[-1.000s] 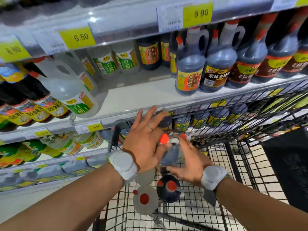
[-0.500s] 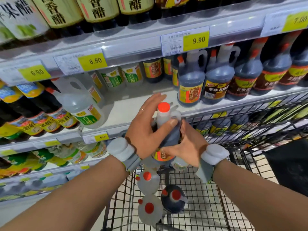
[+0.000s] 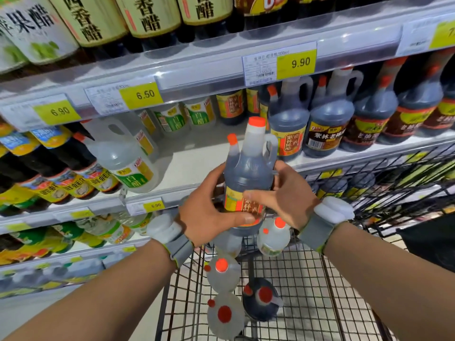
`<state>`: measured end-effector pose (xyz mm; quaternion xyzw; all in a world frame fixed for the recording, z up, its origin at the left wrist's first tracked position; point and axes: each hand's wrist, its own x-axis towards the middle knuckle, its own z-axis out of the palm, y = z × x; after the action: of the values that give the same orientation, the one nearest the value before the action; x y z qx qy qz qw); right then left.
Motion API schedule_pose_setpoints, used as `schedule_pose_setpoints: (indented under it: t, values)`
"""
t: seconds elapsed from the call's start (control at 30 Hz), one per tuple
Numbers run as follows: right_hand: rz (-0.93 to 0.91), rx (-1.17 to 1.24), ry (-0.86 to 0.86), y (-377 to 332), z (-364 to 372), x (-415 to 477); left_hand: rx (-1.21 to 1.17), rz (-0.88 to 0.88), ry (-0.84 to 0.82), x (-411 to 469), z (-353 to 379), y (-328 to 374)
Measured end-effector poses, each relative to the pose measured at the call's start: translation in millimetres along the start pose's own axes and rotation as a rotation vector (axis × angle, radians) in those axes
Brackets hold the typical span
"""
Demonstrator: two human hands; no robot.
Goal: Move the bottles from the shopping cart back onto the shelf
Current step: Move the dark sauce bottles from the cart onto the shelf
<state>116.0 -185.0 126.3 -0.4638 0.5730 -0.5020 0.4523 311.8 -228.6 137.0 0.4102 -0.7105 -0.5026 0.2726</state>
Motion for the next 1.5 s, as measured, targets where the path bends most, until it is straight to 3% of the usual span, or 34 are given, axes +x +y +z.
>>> schedule_pose_setpoints:
  t: [0.23,0.57,0.7,1.03,1.3,1.5]
  values:
    - [-0.095,-0.086,-0.015,-13,-2,13,0.042,0.005,0.138,19,-4,7]
    - [-0.219,-0.502,-0.058,-16,-20,33,-0.251,0.011,0.18,53,-5,9]
    - [-0.197,-0.489,-0.092,-11,-28,43,-0.256,0.025,0.177,69,-11,10]
    - [-0.253,-0.623,0.047,-8,-25,66,-0.193,0.074,0.161,99,-17,5]
    - [-0.203,-0.784,0.164,9,-11,76,-0.271,0.052,0.214,113,-9,-16]
    - [-0.236,-0.775,0.197,16,-7,79,-0.314,0.044,0.223,121,-4,-24]
